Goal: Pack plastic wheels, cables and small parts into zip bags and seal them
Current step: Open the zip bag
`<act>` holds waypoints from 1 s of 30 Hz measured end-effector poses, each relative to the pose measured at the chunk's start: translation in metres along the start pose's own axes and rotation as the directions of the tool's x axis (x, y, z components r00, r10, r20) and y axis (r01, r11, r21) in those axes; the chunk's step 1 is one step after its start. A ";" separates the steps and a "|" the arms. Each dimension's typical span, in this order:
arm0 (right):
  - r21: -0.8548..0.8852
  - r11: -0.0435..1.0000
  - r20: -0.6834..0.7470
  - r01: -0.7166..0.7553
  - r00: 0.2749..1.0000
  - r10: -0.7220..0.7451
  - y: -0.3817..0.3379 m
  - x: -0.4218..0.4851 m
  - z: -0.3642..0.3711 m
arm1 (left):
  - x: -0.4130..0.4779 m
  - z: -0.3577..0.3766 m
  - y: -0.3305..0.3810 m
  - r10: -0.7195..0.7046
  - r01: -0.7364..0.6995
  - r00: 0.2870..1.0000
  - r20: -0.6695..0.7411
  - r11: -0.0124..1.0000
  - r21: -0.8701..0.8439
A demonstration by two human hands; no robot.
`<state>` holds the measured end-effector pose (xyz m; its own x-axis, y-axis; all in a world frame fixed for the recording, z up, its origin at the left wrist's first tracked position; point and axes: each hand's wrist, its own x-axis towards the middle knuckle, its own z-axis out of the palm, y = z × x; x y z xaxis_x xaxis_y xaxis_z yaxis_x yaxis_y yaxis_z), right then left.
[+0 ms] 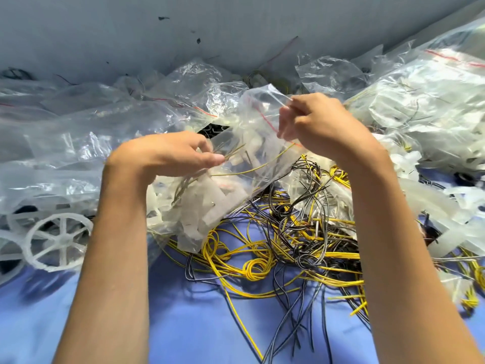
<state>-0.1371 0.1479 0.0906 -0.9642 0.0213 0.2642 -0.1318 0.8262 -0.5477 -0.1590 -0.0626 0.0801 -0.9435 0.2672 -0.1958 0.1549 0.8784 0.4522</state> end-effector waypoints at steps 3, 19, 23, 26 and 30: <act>0.025 1.000 -0.032 -0.001 0.999 0.002 0.004 0.002 0.003 | 0.000 -0.005 0.000 0.031 -0.028 0.998 -0.056 0.998 0.060; 0.235 0.968 0.097 -0.087 0.993 0.065 0.015 0.007 0.004 | -0.018 -0.011 0.017 0.101 -0.099 0.990 0.103 0.995 -0.029; 0.143 0.989 0.144 -0.042 0.989 0.022 0.012 0.005 0.001 | -0.015 -0.010 0.016 0.085 -0.087 0.996 0.030 0.994 0.065; 0.126 0.992 0.214 0.022 0.976 -0.049 0.009 0.000 -0.003 | -0.015 -0.010 0.016 0.119 -0.119 0.993 0.006 0.992 0.048; 0.106 0.989 0.258 0.100 0.958 -0.124 0.006 -0.004 -0.005 | -0.016 -0.012 0.014 0.155 -0.154 0.988 -0.028 0.988 0.032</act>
<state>-0.1327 0.1552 0.0904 -0.9668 -0.2277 0.1160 -0.2509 0.7598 -0.5997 -0.1454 -0.0594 0.0994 -0.9160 0.3888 -0.0992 0.3075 0.8389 0.4491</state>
